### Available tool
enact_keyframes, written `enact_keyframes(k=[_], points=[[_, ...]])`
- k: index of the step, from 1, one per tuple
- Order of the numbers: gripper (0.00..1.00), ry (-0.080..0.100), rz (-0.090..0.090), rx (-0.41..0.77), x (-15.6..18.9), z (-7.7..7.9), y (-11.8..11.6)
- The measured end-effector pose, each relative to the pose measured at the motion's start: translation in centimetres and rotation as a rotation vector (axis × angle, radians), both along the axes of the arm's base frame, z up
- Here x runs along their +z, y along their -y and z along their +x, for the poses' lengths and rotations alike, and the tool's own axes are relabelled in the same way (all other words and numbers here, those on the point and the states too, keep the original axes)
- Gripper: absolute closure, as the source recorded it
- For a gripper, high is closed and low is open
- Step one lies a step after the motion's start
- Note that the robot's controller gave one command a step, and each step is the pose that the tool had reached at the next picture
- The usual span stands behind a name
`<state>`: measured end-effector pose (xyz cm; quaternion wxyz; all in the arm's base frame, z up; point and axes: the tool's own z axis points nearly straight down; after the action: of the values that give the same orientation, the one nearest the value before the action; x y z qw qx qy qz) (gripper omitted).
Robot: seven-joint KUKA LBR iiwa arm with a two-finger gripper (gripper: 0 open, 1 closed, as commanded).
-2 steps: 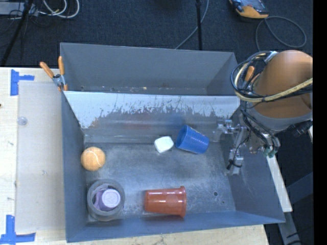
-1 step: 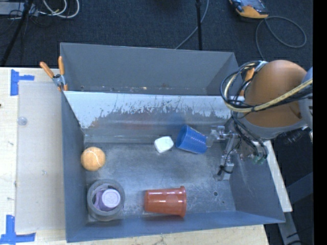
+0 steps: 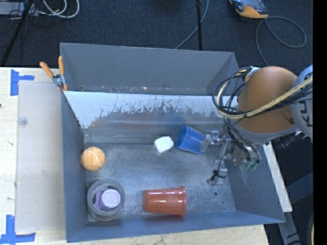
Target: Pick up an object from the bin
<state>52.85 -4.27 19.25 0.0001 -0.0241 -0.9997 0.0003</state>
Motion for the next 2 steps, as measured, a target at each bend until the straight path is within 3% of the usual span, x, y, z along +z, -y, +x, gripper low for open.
enact_keyframes(k=[1, 2], points=[[0.00, -0.016, 0.002, -0.020, 1.3, -0.9, -1.3], [0.00, 0.018, 0.000, -0.040, 2.9, -1.8, -2.2]])
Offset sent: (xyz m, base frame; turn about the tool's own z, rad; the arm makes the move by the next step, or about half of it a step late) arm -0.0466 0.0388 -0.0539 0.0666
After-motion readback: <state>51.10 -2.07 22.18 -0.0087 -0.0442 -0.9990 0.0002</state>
